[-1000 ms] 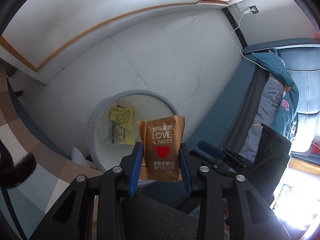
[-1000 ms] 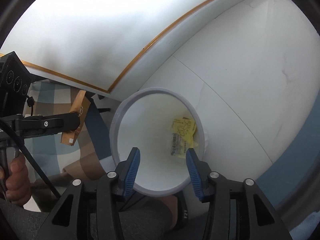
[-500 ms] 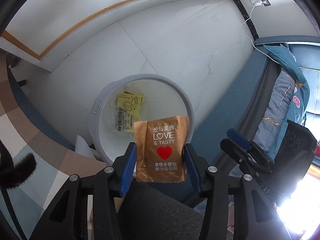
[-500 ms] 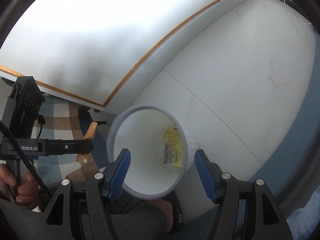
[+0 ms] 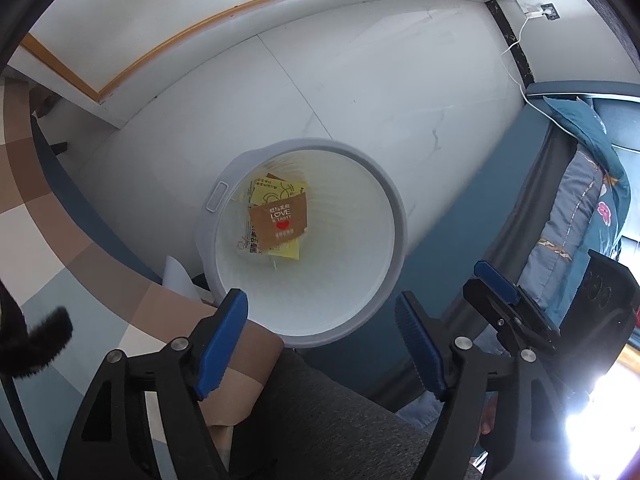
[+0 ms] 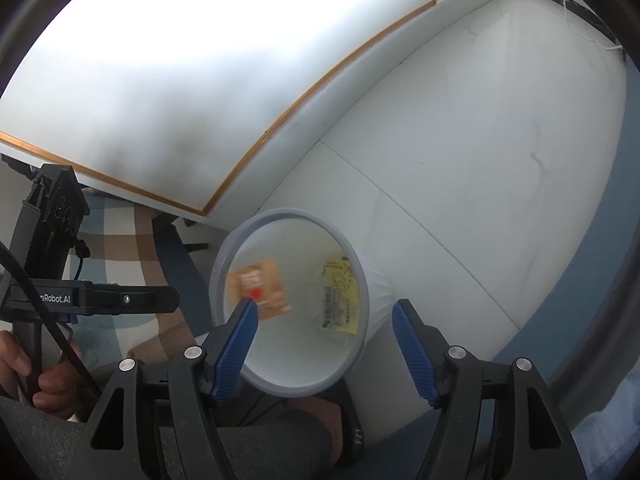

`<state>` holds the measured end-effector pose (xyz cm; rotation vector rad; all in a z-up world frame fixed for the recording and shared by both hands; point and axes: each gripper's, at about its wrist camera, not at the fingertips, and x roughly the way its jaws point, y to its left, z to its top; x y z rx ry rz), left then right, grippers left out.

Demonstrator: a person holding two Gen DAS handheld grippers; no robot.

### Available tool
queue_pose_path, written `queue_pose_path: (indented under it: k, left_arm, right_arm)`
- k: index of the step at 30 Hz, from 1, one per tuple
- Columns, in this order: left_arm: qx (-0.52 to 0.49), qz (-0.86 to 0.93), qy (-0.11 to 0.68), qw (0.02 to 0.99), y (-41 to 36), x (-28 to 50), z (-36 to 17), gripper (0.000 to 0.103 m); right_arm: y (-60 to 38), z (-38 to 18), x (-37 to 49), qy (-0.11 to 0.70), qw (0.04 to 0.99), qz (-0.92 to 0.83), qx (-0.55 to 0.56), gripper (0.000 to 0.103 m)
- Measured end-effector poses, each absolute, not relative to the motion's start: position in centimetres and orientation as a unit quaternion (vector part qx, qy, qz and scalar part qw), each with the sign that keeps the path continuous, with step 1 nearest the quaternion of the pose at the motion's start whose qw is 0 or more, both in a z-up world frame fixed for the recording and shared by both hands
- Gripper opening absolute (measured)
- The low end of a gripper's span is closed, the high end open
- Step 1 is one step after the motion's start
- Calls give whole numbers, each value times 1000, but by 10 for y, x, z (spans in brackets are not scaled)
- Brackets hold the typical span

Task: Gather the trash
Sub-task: 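Move both open tools back over the table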

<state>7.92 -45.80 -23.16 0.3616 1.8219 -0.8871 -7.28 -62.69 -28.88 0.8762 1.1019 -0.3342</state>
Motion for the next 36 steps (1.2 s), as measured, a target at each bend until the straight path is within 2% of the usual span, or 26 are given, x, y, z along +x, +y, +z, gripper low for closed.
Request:
queue_pose_path:
  k: [11,21,29,36]
  left_arm:
    - [143,-365,704,593,-444,87,-198,73]
    - [177,-356,606,689,-421,74,-144,73]
    - [143,-328,533,767,-378,71,-87,73]
    - [92,-288,462,834,-316,77,-34,73]
  right_arm:
    - [-621,-278,-74,500,759,-145,393,74]
    - [-609,-244,-75,483,779,-134,377,78]
    - [-596,-192,-74,451,812,-128,348,81]
    - [-565,-118,-61,389,868,-109,289,84]
